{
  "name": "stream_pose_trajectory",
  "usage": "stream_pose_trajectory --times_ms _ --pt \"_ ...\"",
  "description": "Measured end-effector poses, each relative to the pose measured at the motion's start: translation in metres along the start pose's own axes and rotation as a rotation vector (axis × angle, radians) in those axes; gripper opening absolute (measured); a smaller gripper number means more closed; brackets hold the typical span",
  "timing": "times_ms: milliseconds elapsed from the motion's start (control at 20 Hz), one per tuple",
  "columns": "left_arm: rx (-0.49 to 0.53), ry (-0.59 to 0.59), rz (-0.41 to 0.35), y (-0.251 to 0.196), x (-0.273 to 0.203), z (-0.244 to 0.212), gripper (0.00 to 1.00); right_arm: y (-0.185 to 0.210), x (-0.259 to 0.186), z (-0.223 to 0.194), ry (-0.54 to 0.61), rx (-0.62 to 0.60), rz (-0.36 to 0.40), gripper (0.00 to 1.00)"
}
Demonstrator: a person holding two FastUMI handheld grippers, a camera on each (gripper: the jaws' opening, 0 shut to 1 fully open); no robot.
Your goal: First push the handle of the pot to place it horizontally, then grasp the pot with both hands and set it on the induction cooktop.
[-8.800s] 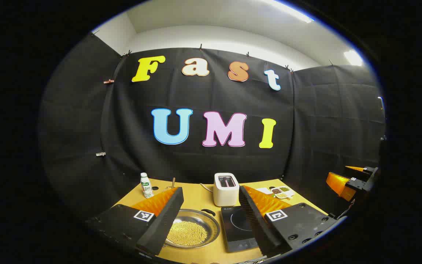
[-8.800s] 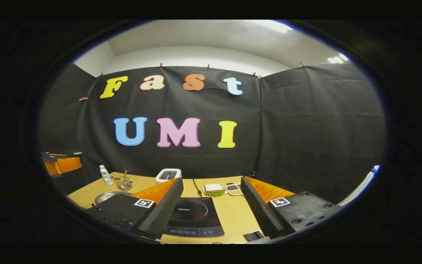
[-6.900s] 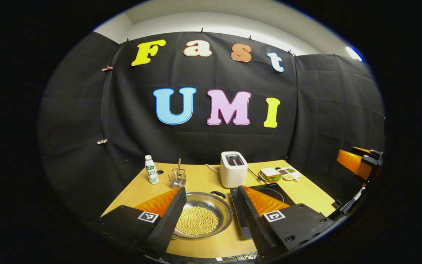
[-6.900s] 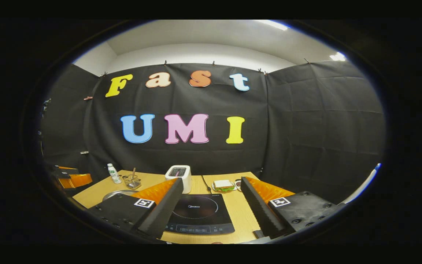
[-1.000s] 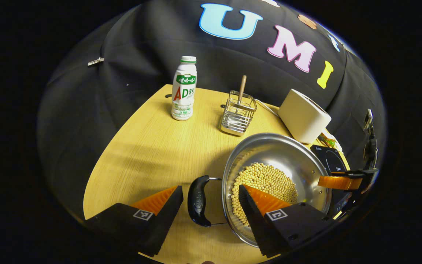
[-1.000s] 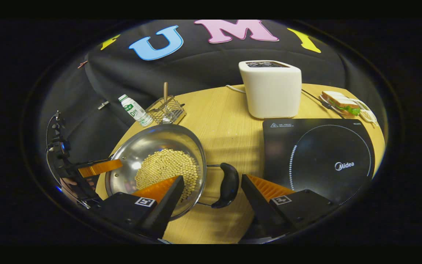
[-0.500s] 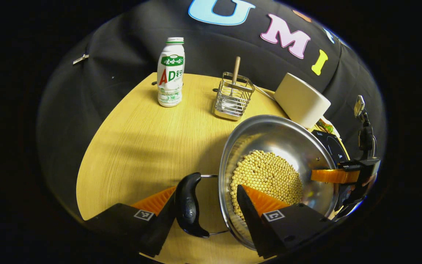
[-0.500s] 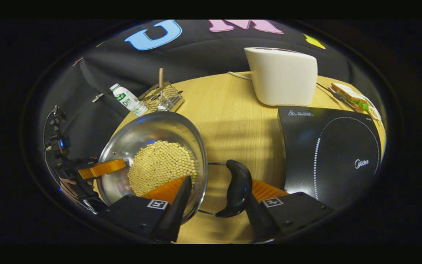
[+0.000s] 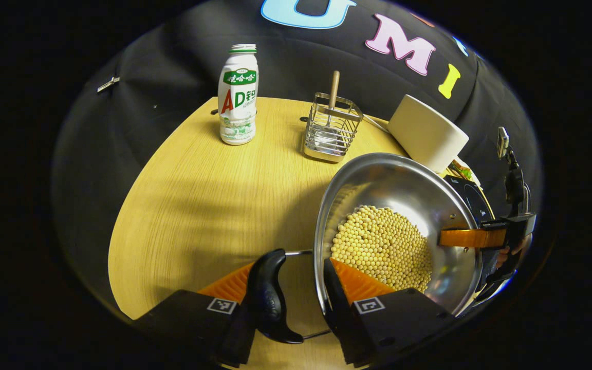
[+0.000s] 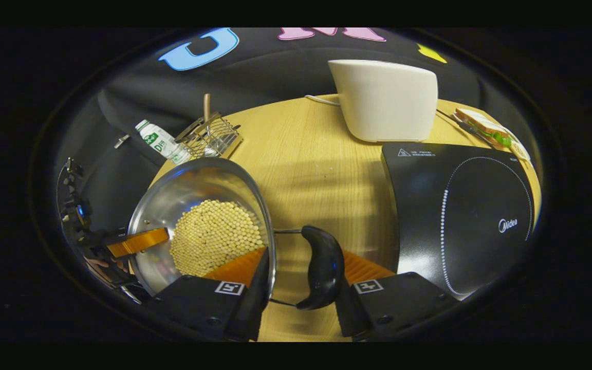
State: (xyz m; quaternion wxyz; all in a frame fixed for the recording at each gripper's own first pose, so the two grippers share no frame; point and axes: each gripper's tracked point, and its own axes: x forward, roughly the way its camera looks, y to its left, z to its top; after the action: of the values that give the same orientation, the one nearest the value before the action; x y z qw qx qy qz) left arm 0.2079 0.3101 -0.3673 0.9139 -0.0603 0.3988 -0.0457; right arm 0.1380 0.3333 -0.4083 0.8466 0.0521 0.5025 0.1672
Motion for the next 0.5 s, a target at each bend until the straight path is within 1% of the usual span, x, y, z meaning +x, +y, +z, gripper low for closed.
stream_pose_trajectory --times_ms 50,300,500 --pt "-0.004 -0.001 0.005 0.001 -0.003 -0.001 0.67 0.002 -0.001 -0.002 0.006 -0.007 0.0 0.6" --pt "-0.035 0.005 0.028 0.001 -0.019 -0.009 0.64 0.008 -0.013 -0.01 0.017 -0.036 0.006 0.6" --pt "-0.015 -0.003 0.045 -0.011 -0.043 -0.002 0.64 0.006 -0.037 -0.006 0.012 -0.032 0.022 0.6"
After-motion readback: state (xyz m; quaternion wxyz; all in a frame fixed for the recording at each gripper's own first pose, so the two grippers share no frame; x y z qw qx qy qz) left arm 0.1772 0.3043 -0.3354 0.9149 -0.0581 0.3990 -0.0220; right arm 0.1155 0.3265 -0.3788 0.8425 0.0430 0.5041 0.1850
